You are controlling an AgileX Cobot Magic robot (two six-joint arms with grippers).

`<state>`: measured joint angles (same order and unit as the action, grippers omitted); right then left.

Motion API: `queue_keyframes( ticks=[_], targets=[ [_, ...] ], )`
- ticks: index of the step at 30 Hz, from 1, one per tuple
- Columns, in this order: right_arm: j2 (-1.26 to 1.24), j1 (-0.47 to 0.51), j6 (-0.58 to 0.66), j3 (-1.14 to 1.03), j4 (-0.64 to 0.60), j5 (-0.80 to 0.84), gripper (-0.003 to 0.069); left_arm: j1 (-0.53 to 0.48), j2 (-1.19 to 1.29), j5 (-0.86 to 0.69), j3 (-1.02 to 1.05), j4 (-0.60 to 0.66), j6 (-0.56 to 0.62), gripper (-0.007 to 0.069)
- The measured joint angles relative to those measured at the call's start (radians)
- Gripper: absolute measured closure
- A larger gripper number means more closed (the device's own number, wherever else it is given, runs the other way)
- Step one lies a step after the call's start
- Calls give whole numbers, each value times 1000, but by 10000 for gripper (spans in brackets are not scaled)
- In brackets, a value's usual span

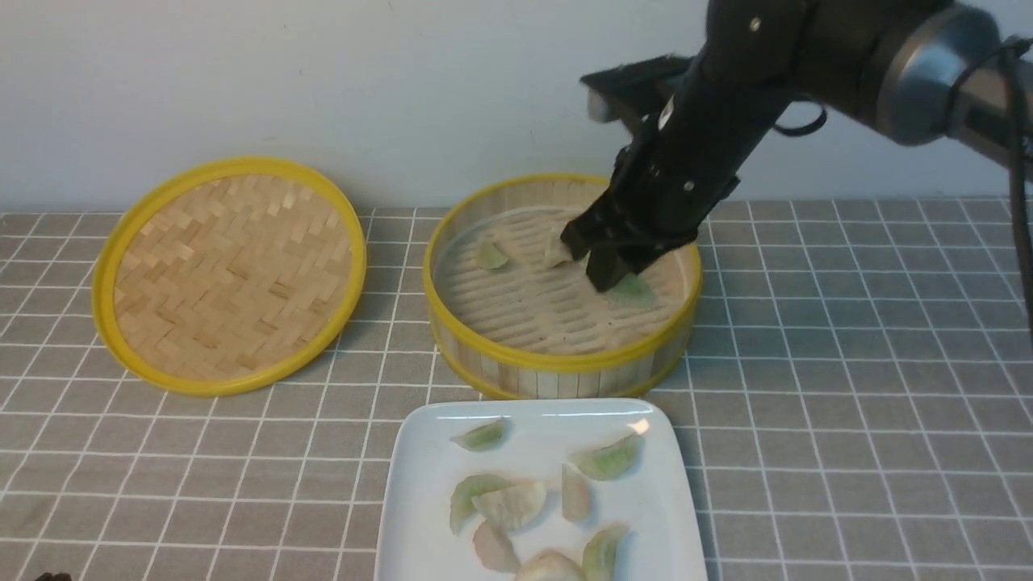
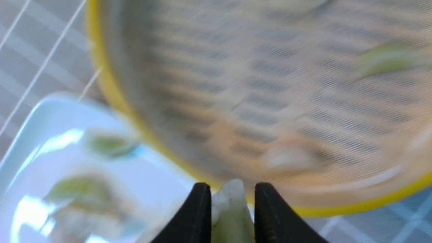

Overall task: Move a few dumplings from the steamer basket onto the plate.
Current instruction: Use the right arm to put the dumpling into the plate, then use the right arm to grab a dumpling from inside the steamer

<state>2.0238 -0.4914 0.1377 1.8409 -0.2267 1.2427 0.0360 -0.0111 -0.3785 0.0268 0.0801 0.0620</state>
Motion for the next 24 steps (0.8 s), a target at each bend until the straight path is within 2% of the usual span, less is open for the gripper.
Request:
queue_keyframes(
  ticks=[3, 9, 11, 13, 14, 15, 17, 20, 24],
  targets=[
    [14, -88, -9, -75, -2, 0, 513, 0, 0, 0, 0, 0, 0, 629],
    [72, -163, -16, -92, 15, -3, 508, 0, 0, 0, 0, 0, 0, 629],
    [86, -175, -18, -92, 15, -6, 480, 0, 0, 0, 0, 0, 0, 629],
    [93, -179, -18, -92, 15, -7, 405, 0, 0, 0, 0, 0, 0, 629],
    [93, -179, -18, -92, 16, -8, 391, 0, 0, 0, 0, 0, 0, 629],
    [93, -179, -18, -87, 23, -8, 337, 0, 0, 0, 0, 0, 0, 629],
    [94, -180, -20, -60, 48, -7, 288, 0, 0, 0, 0, 0, 0, 629],
    [96, -180, -50, 12, 118, -7, 251, 0, 0, 0, 0, 0, 0, 629],
    [105, -148, -138, 164, 235, -5, 240, 0, 0, 0, 0, 0, 0, 629]
  ],
)
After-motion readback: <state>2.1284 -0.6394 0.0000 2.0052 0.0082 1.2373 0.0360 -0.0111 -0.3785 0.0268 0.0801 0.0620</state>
